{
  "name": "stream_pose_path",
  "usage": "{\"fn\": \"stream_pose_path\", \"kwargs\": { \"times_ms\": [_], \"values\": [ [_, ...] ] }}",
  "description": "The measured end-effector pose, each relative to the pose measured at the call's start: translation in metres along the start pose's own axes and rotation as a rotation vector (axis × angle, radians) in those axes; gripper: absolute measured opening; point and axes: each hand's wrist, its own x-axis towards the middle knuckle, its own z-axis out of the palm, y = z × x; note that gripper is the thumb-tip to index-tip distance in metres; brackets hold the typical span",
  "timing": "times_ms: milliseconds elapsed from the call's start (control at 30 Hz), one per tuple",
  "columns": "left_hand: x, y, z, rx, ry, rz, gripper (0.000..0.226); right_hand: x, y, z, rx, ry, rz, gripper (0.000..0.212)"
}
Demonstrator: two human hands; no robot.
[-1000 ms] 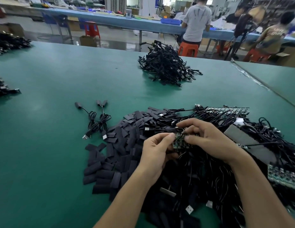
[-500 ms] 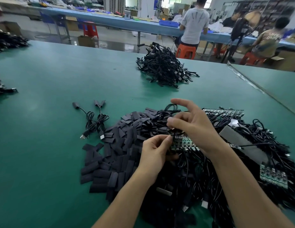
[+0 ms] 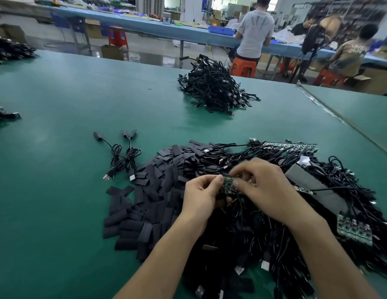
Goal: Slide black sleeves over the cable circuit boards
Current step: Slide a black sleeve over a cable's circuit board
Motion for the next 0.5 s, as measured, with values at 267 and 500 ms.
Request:
{"fn": "stream_pose_path", "kwargs": {
  "times_ms": [267, 500],
  "values": [
    [-0.004, 0.000, -0.003, 0.080, -0.028, 0.067, 0.008, 0.027, 0.017, 0.002, 0.254, -0.268, 0.123, 0.008],
    [-0.008, 0.005, -0.005, 0.138, -0.076, 0.063, 0.011, 0.033, 0.022, 0.003, 0.471, -0.361, 0.137, 0.017]
  ]
}}
